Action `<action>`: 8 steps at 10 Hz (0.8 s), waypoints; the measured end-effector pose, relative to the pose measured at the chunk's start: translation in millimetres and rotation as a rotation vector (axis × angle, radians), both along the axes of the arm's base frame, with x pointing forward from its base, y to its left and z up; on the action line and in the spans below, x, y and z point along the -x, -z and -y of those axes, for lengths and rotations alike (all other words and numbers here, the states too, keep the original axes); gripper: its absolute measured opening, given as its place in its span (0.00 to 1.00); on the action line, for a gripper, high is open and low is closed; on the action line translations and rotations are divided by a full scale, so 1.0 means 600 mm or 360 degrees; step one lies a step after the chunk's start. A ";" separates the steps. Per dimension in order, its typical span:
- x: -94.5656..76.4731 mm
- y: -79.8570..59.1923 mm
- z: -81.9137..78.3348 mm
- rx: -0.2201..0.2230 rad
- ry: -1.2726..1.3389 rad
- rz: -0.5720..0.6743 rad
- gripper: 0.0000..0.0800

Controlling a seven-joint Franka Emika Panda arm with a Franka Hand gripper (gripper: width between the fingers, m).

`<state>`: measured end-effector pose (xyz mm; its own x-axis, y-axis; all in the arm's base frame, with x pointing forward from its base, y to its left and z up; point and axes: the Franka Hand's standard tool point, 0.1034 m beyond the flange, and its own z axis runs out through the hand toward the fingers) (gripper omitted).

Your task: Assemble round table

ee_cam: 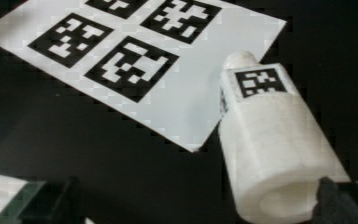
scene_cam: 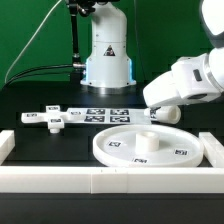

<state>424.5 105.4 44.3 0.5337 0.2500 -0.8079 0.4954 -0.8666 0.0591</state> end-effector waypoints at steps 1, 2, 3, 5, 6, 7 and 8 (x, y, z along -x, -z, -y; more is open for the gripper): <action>0.000 0.000 0.000 0.0000 0.0000 0.0000 0.81; 0.000 0.000 0.000 -0.0001 -0.0001 0.0000 0.81; 0.004 -0.003 -0.006 -0.0006 -0.0009 -0.0003 0.81; 0.022 -0.010 -0.013 -0.0004 -0.0017 -0.0024 0.81; 0.032 -0.013 -0.018 0.0000 -0.0023 -0.0029 0.81; 0.039 -0.012 -0.023 -0.0011 -0.0036 -0.0023 0.81; 0.040 -0.011 -0.023 -0.0014 -0.0038 -0.0024 0.81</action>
Offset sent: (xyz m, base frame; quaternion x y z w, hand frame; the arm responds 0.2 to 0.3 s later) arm -0.0287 0.0091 0.0104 0.0109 -0.0202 -0.0075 0.9997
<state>400.7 119.0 51.0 0.5151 0.2696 -0.8137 0.5168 -0.8550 0.0439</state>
